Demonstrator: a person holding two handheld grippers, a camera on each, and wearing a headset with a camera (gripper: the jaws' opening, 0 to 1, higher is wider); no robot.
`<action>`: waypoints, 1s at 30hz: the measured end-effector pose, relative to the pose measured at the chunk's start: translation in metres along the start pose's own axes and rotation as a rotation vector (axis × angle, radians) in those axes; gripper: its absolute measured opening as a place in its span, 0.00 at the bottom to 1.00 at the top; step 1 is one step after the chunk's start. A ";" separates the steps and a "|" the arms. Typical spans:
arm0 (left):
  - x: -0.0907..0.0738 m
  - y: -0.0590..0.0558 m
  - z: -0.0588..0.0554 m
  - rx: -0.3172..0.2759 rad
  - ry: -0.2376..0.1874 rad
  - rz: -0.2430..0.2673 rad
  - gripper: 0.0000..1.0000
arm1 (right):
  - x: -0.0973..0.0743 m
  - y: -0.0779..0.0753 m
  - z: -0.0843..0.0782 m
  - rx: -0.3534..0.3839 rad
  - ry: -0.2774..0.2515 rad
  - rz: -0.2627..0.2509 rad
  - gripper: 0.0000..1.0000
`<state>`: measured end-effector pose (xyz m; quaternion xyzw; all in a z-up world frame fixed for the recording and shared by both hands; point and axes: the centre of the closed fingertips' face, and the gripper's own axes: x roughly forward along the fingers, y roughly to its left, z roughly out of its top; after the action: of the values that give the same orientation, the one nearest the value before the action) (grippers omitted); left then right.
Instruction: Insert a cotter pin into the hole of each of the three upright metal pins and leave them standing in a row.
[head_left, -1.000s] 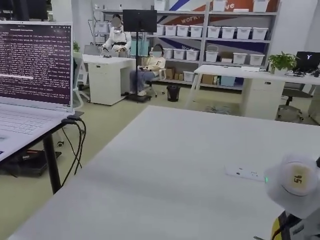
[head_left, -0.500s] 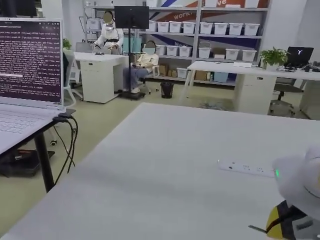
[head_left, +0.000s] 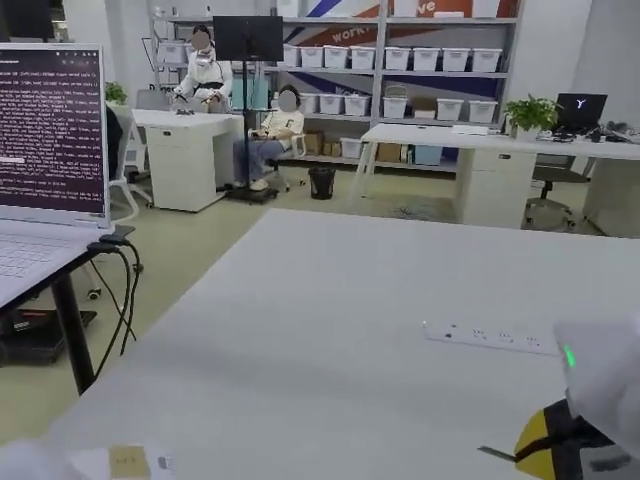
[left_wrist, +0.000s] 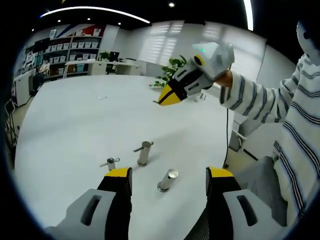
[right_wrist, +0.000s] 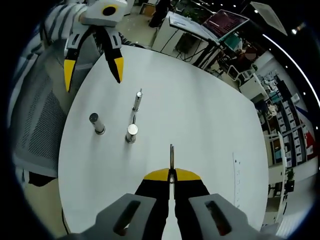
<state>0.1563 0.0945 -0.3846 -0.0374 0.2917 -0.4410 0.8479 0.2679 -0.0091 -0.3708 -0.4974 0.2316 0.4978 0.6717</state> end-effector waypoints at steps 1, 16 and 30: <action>0.001 0.000 0.001 0.000 -0.001 -0.001 0.56 | -0.001 0.002 0.001 0.000 -0.006 -0.005 0.00; 0.010 0.013 0.021 0.004 -0.041 0.007 0.52 | -0.022 0.019 0.020 0.005 -0.086 -0.103 0.00; 0.014 0.023 0.044 -0.018 -0.091 0.007 0.45 | -0.025 0.027 0.037 -0.013 -0.137 -0.213 0.00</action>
<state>0.2031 0.0890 -0.3621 -0.0639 0.2570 -0.4335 0.8613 0.2270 0.0132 -0.3472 -0.4884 0.1279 0.4579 0.7317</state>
